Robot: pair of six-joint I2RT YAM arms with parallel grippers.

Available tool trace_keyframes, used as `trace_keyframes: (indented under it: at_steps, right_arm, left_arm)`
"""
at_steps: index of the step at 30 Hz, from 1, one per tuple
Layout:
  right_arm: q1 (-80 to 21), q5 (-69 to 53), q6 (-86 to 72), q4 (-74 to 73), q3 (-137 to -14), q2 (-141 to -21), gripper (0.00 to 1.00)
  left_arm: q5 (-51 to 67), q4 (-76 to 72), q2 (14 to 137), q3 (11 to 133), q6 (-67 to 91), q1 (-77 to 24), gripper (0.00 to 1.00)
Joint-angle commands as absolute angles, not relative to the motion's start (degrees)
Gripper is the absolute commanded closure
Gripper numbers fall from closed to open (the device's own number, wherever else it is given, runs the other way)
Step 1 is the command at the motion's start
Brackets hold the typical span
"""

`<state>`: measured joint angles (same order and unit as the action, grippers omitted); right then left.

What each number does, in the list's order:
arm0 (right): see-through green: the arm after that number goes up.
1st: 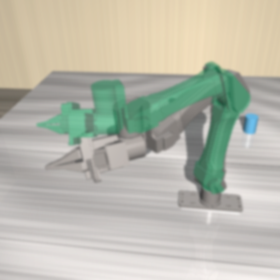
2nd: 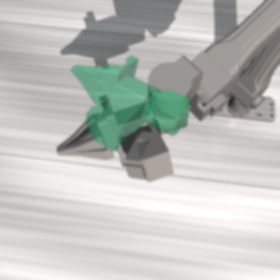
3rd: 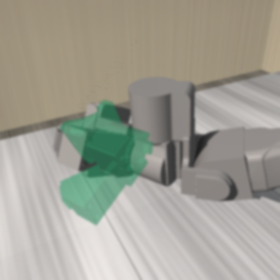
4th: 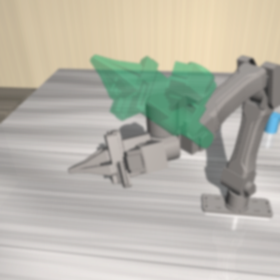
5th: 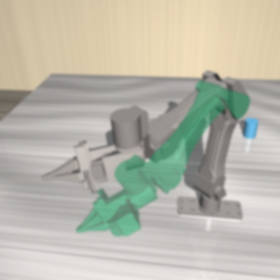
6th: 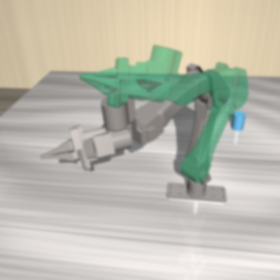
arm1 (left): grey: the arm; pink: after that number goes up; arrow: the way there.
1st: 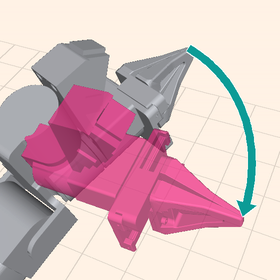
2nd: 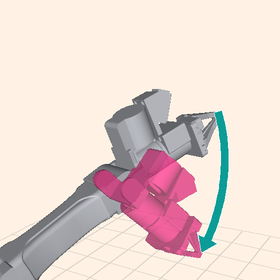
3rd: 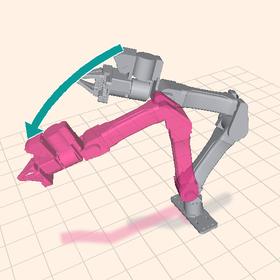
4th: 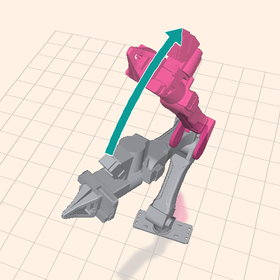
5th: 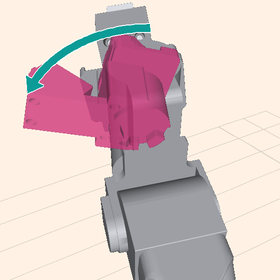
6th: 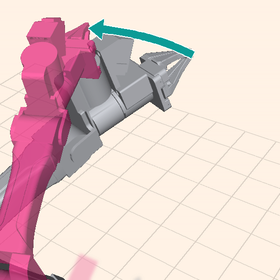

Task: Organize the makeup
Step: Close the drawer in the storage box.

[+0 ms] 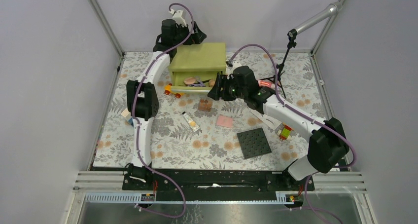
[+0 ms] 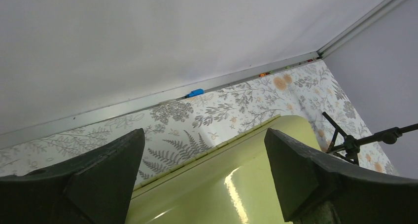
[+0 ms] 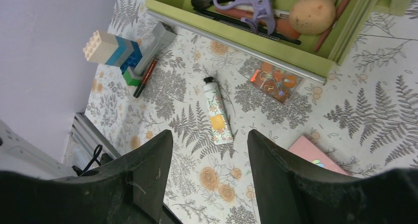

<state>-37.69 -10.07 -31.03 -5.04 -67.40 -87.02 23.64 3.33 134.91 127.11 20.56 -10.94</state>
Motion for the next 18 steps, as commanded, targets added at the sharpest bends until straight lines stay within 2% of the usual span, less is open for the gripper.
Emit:
trace_keyframes:
  at_steps: [1, 9, 18]
  right_arm:
    - [-39.10, -14.49, -31.58, 1.54, -66.59, -87.56, 0.36]
    - [-43.08, -14.09, -27.62, 12.63, -61.76, -90.55, 0.38]
    - [-44.27, -8.88, -23.94, 23.48, -62.09, -98.63, 0.39]
  left_arm:
    - [25.48, 0.96, 135.12, 125.99, 19.54, -11.84, 0.04]
    - [25.43, 1.40, 134.65, 123.52, 18.37, -11.87, 0.04]
    - [25.94, 2.09, 135.25, 123.86, 18.07, -11.87, 0.04]
